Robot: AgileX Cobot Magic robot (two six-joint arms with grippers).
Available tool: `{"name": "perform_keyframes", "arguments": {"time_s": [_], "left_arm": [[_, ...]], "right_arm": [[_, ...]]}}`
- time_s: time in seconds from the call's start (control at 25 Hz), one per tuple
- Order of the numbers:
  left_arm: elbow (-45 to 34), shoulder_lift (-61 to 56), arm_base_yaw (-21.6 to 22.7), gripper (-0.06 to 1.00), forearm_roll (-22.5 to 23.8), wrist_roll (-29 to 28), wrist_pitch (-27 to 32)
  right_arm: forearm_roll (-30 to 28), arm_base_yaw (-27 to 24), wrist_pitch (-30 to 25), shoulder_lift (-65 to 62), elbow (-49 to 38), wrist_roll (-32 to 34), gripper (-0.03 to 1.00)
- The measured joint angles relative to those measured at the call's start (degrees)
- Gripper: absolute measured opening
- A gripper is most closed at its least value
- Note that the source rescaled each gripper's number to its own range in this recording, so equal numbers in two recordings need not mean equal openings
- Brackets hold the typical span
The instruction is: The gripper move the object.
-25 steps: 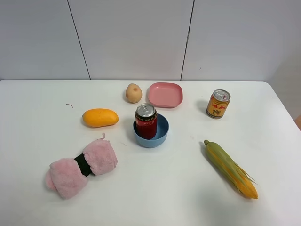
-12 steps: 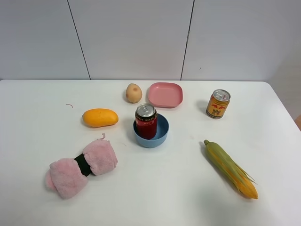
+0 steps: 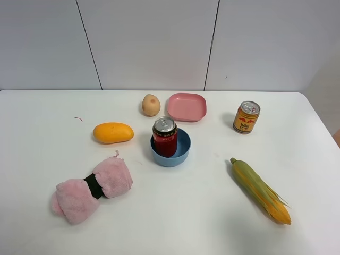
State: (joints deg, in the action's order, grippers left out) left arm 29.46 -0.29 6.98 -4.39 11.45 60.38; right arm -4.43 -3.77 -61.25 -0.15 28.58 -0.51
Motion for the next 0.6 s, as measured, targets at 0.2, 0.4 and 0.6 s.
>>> {"name": "perform_keyframes", "arguments": {"time_s": [0.2, 0.4, 0.6], "left_arm": [[0.00, 0.00, 0.00, 0.98, 0.00, 0.00, 0.00], [0.00, 0.00, 0.00, 0.99, -0.26, -0.56, 0.00], [-0.11, 0.00, 0.00, 0.99, -0.83, -3.08, -0.05]], "right_arm": [[0.00, 0.00, 0.00, 0.00, 0.00, 0.00, 1.00], [0.00, 0.00, 0.00, 0.00, 0.00, 0.00, 1.00], [0.00, 0.00, 0.00, 0.00, 0.00, 0.00, 1.00]]}}
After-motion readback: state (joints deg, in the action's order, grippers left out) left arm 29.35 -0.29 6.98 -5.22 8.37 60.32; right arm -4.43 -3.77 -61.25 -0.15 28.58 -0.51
